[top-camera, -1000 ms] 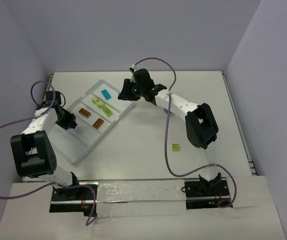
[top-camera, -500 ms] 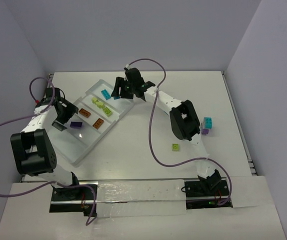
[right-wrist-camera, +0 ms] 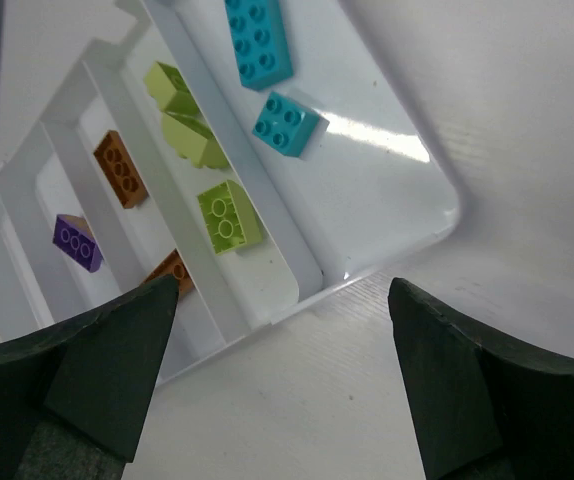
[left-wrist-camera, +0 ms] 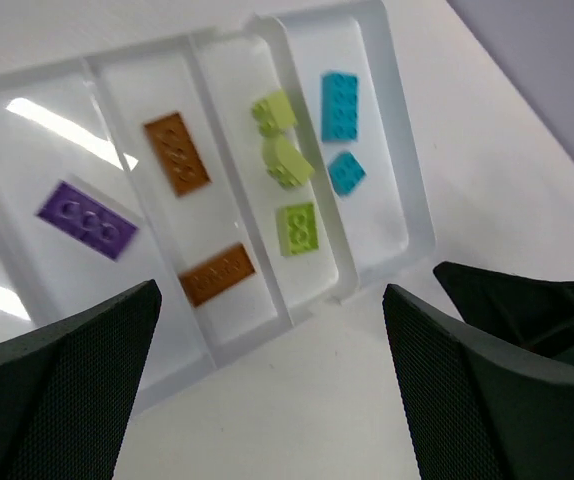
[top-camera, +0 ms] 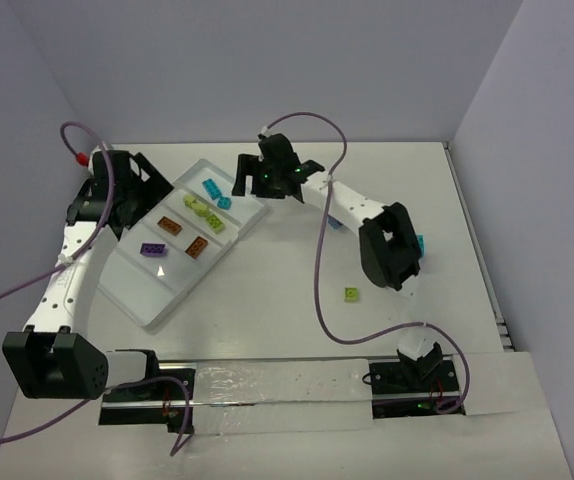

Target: Sort the legos into containers by color

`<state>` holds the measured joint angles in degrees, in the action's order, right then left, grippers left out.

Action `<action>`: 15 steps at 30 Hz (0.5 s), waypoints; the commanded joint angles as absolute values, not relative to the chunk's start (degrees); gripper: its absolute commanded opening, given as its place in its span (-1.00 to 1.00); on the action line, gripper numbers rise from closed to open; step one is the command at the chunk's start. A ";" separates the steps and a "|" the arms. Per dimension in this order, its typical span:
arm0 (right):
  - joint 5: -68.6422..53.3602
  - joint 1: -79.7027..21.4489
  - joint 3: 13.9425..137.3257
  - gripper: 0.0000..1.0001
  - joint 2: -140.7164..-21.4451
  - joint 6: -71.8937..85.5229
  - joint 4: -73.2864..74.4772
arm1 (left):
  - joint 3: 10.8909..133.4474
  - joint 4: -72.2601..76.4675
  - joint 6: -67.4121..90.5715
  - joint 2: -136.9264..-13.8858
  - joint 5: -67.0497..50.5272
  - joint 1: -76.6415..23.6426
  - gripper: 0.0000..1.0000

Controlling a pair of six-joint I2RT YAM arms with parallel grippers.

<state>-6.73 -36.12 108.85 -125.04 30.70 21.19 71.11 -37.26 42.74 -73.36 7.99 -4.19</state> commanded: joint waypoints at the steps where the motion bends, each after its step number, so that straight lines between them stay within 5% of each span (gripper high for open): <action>1: 4.96 -34.55 94.19 0.89 -105.75 23.33 19.60 | 73.36 -37.95 40.02 -75.87 9.56 -11.82 0.99; 7: 6.72 -25.61 72.66 0.95 -92.54 17.34 21.04 | 74.36 -36.27 39.57 -79.15 6.56 -18.37 0.99; 15: 11.42 -21.86 78.35 0.99 -100.51 8.29 27.54 | 77.08 -36.56 39.11 -81.83 6.77 -22.47 0.99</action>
